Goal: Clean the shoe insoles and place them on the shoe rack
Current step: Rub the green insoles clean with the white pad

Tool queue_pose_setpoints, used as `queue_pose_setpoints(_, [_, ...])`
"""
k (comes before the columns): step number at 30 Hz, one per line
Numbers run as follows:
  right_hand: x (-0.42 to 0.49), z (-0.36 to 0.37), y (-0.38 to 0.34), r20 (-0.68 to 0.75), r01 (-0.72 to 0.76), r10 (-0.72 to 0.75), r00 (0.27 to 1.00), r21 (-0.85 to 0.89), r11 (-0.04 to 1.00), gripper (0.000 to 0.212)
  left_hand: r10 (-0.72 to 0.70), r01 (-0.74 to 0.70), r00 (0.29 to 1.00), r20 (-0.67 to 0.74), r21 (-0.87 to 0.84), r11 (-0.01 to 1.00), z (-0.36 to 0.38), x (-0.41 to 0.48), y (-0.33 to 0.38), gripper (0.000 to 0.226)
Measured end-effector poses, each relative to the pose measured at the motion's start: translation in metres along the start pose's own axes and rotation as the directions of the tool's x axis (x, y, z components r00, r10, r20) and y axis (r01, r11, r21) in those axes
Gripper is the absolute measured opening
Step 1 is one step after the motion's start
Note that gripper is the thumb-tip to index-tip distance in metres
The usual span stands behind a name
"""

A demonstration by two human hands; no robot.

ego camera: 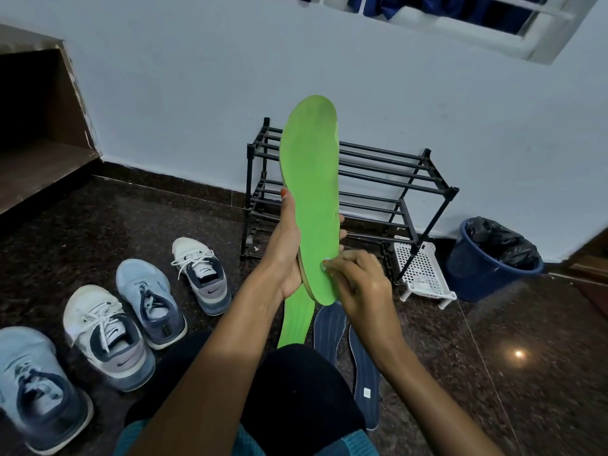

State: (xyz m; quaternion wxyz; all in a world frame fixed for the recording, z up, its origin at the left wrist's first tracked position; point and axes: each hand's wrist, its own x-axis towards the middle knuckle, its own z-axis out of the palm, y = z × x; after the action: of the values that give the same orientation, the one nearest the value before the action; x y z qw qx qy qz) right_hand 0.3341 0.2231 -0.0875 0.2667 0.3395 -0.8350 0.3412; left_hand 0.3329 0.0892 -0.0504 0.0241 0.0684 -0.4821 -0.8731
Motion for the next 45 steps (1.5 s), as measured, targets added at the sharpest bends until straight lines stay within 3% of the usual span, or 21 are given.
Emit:
queue_pose_setpoints(7, [0.011, -0.001, -0.003, -0.064, -0.014, 0.014, 0.998, 0.005, 1.0, 0.027, -0.014, 0.013, 0.999, 0.039, 0.013, 1.0, 0.002, -0.002, -0.004, 0.075])
queue_pose_setpoints(15, [-0.012, 0.001, -0.01, 0.021, -0.095, 0.093, 0.995, 0.145, 0.985, 0.013, 0.064, -0.067, 0.996, -0.057, -0.051, 0.996, -0.002, 0.005, -0.002, 0.083])
queue_pose_setpoints(20, [-0.006, -0.004, -0.02, 0.161, -0.29, 0.247, 0.956, 0.361, 0.887, 0.011, 0.043, -0.048, 0.997, -0.071, -0.063, 0.997, -0.003, 0.012, 0.0, 0.082])
queue_pose_setpoints(24, [0.017, -0.007, -0.012, 0.304, -0.458, 0.348, 0.887, 0.476, 0.751, 0.019, -0.027, 0.022, 0.997, -0.077, -0.059, 0.998, -0.003, 0.026, 0.006, 0.06])
queue_pose_setpoints(27, [0.031, 0.005, 0.001, 0.295, -0.449, 0.345, 0.891, 0.469, 0.76, 0.013, -0.076, 0.071, 0.991, -0.106, -0.049, 0.996, -0.01, 0.04, 0.008, 0.043])
queue_pose_setpoints(33, [0.036, 0.057, 0.037, 0.288, -0.486, 0.395, 0.872, 0.435, 0.758, 0.011, -0.114, 0.115, 0.955, -0.272, -0.012, 0.993, -0.049, 0.074, -0.02, 0.03])
queue_pose_setpoints(40, [0.006, 0.128, 0.081, 0.376, -0.559, 0.433, 0.819, 0.358, 0.748, 0.006, -0.244, 0.247, 0.892, -0.38, -0.042, 0.968, -0.104, 0.096, -0.087, 0.035])
queue_pose_setpoints(45, [-0.038, 0.179, 0.107, 0.449, -0.623, 0.472, 0.759, 0.287, 0.728, 0.006, -0.302, 0.347, 0.846, -0.44, 0.025, 0.937, -0.148, 0.111, -0.145, 0.033])
